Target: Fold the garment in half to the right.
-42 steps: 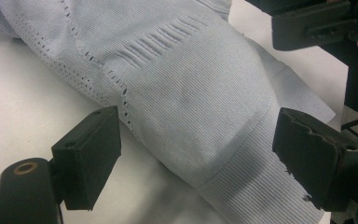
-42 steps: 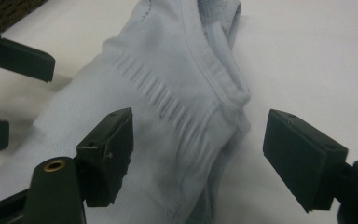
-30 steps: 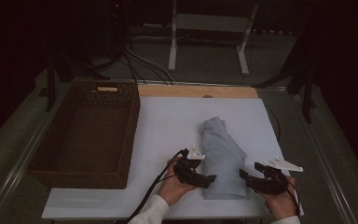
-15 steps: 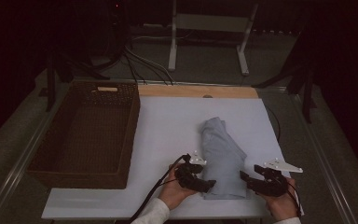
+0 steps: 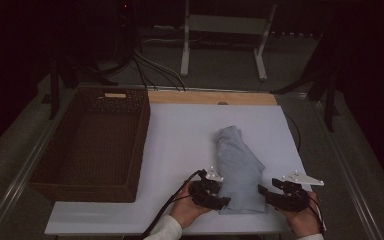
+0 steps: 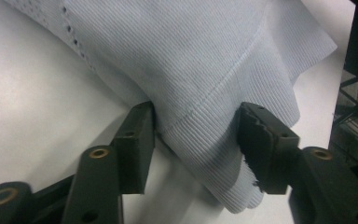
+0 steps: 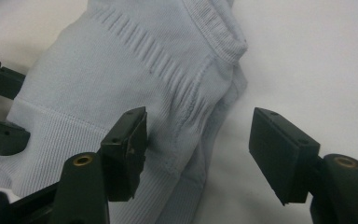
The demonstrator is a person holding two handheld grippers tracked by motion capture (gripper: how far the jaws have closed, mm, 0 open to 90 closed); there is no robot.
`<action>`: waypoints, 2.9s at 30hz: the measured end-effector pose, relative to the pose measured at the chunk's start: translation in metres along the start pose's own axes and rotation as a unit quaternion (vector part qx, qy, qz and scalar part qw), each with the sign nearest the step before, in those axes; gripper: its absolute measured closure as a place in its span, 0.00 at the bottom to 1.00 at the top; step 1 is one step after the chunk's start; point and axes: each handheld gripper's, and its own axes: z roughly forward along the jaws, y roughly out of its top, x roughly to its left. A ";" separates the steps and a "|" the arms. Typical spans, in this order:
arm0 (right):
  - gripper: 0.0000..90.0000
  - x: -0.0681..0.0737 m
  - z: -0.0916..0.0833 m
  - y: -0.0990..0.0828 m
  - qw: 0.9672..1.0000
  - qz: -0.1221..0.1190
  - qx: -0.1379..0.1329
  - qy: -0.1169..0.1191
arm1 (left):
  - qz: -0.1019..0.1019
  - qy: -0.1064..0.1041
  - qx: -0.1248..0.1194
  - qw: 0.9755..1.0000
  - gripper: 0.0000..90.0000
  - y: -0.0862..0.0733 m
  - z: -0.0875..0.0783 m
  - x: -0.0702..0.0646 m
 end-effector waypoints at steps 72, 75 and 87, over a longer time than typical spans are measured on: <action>0.92 0.059 0.072 0.042 0.997 -0.061 0.020 0.034 | 0.009 0.074 -0.027 0.997 0.89 -0.019 -0.062 0.020; 0.92 0.062 0.072 0.042 0.997 -0.064 0.020 0.037 | 0.010 0.071 -0.027 0.997 0.89 -0.022 -0.064 0.017; 0.93 0.069 0.071 0.042 0.996 -0.076 0.014 0.052 | 0.011 0.047 -0.040 0.998 0.89 -0.032 -0.069 0.003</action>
